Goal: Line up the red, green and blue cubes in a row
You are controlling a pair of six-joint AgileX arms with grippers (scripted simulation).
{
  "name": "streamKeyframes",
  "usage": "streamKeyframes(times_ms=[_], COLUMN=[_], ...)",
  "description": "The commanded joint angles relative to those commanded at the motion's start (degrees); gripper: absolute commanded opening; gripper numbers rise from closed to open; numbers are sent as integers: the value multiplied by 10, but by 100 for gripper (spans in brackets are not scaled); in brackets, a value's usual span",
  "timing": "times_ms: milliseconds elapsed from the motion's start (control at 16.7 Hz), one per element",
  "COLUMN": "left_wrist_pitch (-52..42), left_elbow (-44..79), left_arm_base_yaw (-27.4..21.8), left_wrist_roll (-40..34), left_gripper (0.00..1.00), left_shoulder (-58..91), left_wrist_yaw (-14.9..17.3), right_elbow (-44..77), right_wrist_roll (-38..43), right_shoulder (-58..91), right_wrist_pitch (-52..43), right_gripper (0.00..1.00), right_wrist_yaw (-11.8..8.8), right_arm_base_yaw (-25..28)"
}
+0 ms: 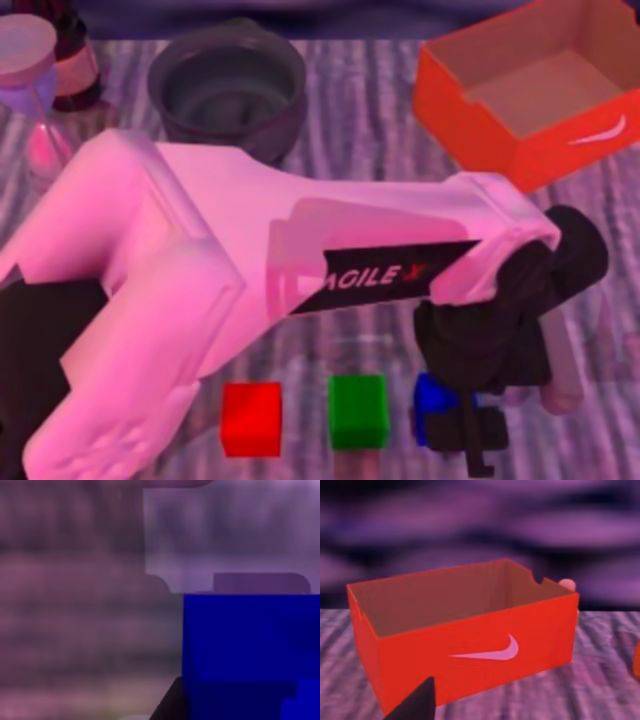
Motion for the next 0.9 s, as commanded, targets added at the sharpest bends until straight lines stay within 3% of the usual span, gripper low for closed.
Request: streamKeyframes(times_ms=[180,240,900], left_wrist_pitch=[0,0,-24], left_elbow=[0,0,21], left_arm_base_yaw=[0,0,2], left_wrist_roll=[0,0,0], left_gripper=[98,100,100], left_shoulder=[0,0,-5], left_wrist_yaw=[0,0,0], right_elbow=[0,0,0], right_wrist_roll=[0,0,0], right_shoulder=[0,0,0], right_wrist_pitch=[0,0,0], right_gripper=[100,100,100], right_wrist_yaw=[0,0,0], right_arm_base_yaw=[0,0,0])
